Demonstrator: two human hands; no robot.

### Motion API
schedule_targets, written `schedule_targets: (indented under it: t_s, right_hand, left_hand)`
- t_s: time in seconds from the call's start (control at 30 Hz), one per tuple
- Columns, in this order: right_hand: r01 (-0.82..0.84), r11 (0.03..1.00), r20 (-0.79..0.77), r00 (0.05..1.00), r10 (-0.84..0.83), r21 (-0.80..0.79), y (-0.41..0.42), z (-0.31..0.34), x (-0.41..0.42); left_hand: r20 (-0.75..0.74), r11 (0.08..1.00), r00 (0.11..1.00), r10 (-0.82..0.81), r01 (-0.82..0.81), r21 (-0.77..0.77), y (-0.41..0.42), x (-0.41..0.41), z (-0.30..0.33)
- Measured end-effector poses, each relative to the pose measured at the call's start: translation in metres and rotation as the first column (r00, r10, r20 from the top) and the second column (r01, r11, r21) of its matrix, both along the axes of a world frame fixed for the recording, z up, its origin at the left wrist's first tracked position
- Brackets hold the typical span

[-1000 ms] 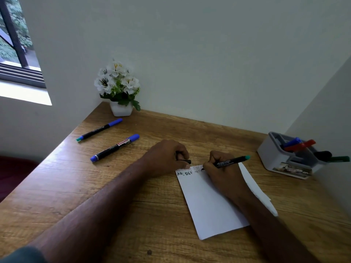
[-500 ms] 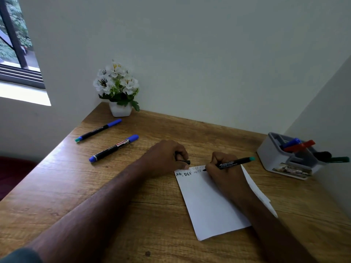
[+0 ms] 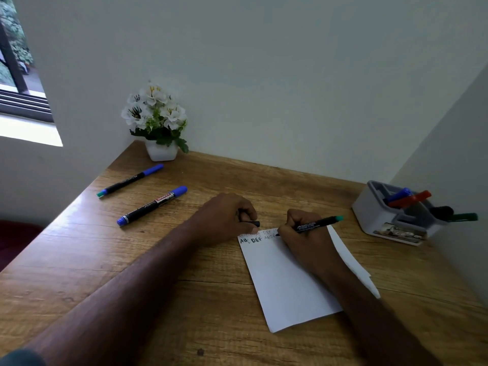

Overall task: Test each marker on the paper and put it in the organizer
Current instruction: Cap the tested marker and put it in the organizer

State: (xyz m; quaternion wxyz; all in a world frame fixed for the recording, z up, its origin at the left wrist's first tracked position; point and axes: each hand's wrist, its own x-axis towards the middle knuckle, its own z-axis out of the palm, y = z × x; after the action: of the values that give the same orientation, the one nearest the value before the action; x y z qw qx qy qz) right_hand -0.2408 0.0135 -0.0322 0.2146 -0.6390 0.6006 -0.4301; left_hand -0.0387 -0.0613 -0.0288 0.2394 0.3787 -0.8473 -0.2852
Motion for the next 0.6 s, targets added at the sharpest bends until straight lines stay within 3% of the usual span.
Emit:
schedule_targets:
  t_s: [0.6]
  right_hand:
    - [0.030, 1.000, -0.011, 0.999, -0.031, -0.006, 0.0008, 0.0019, 0.0007]
  left_hand:
    - [0.007, 1.000, 1.000, 0.005, -0.005, -0.012, 0.0007, 0.0006, -0.0002]
